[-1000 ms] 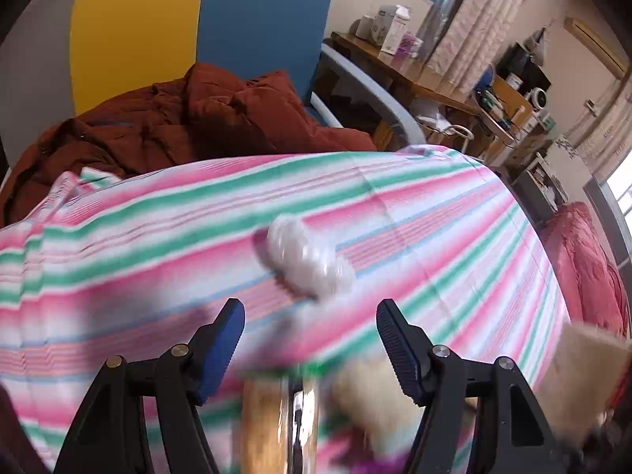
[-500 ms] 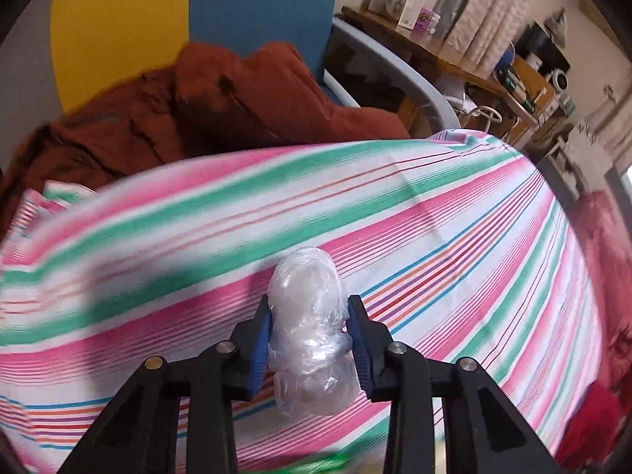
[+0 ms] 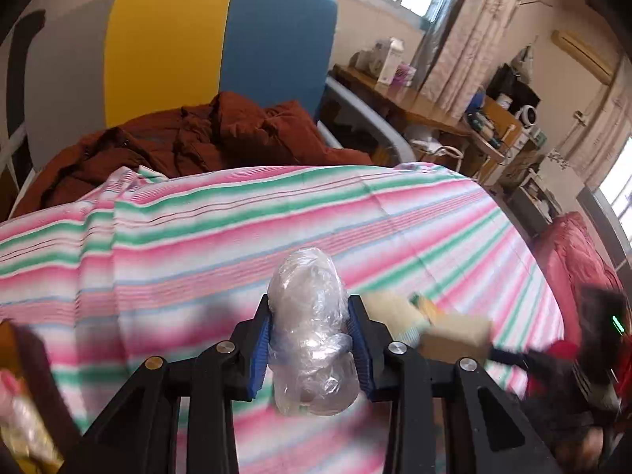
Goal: Organize objects
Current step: 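Carry the plastic bag and cream box to the gold tray and release both, then withdraw both tools from the tray toward the remaining items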
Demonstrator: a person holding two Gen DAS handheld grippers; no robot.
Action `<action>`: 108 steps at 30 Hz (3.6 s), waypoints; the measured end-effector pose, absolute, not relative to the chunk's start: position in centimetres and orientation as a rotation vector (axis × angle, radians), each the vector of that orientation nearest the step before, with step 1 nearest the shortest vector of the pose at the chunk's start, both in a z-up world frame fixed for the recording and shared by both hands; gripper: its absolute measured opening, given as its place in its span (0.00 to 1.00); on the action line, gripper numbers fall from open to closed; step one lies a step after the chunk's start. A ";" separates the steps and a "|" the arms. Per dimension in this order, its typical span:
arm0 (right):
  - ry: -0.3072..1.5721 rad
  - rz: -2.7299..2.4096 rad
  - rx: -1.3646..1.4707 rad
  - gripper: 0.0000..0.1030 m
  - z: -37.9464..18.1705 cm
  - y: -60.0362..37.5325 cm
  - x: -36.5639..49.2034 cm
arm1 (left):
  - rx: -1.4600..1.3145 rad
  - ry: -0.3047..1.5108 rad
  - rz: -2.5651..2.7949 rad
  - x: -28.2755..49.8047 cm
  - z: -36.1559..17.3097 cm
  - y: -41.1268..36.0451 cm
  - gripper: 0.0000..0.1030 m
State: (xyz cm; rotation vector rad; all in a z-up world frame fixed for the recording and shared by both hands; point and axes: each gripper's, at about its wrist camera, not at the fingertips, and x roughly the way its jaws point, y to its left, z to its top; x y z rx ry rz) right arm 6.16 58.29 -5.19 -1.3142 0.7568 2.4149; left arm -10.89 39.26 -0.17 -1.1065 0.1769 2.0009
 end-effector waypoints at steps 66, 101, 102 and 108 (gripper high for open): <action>0.475 2.942 -1.562 0.63 -0.2 23.5 -2.1 | -1.174 -0.213 2.610 -4.1 -1.1 0.1 0.56; 0.183 2.859 -1.208 0.85 1.5 25.4 1.2 | -1.051 0.057 2.656 0.0 1.3 4.9 0.57; 0.184 2.853 -1.206 0.86 1.4 25.7 1.3 | -1.045 0.071 2.655 0.0 1.3 5.1 0.57; 0.196 2.802 -1.191 0.90 1.2 28.0 1.7 | -1.040 0.104 2.606 0.0 1.2 6.6 0.57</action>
